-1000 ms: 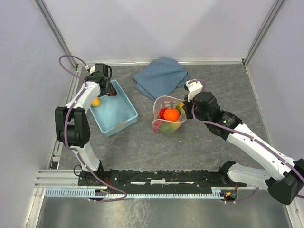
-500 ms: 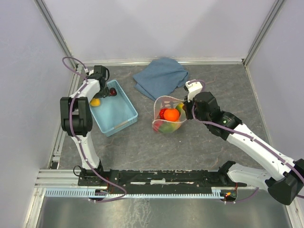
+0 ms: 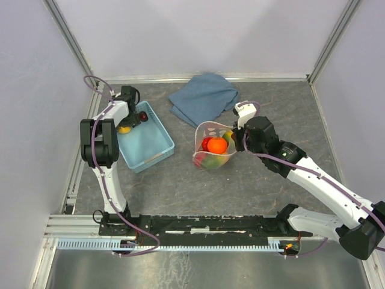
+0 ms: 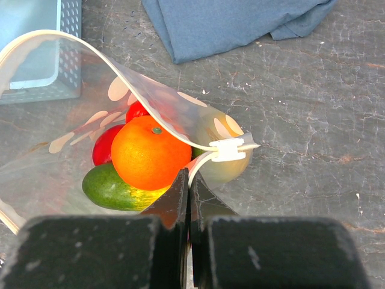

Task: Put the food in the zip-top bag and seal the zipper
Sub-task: Pick up the fake fruit from the bin.

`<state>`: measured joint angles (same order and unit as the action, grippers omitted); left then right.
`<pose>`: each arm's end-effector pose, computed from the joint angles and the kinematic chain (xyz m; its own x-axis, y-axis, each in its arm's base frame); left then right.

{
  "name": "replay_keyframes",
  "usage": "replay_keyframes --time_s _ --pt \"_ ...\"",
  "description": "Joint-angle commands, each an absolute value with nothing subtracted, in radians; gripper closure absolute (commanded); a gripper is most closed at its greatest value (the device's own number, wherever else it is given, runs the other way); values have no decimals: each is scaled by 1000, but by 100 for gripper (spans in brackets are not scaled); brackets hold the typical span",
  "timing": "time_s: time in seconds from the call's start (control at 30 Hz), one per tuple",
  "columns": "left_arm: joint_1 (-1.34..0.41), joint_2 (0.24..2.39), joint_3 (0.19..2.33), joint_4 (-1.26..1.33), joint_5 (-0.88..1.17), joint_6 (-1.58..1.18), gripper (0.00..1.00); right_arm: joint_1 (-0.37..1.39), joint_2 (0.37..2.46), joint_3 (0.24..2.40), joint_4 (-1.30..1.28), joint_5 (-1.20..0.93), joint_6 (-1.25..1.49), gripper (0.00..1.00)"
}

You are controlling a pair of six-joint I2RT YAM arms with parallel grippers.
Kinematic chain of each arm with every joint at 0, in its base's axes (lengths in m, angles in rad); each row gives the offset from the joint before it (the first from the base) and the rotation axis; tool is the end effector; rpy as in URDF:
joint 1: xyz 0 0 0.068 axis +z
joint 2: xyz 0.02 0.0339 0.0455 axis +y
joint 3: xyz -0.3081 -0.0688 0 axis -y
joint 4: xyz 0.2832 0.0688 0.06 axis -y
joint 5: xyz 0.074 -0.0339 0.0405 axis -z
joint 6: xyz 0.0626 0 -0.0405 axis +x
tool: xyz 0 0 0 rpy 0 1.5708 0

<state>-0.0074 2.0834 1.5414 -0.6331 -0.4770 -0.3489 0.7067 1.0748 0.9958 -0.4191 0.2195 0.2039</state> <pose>0.4948 0.0251 0.1677 -0.8089 -0.2977 -0.5071 -0.4756 0.8384 0.2663 0.2211 0.1709 0.3574 -0.4547 -0.1283 -0.8814 -0.4046 0.9113 0.0760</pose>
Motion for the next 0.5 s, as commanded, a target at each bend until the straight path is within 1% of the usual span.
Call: replay_keyframes --time_s 0.0,0.1,0.23,0.33,0.47 --pt "-3 2071 1578 -614 -465 -325 14 705 1066 992 -379 238 193 98" --pt "-3 2064 1577 -613 -458 -324 18 705 1068 991 -379 239 193 98" --pt "-4 2046 1569 -608 -436 -324 29 704 1070 989 -381 244 193 98" --pt "-5 2021 1560 -608 -429 -327 40 705 1069 989 -381 245 193 98" --pt "-8 1958 1531 -609 -411 -332 46 705 1068 988 -383 242 194 98"
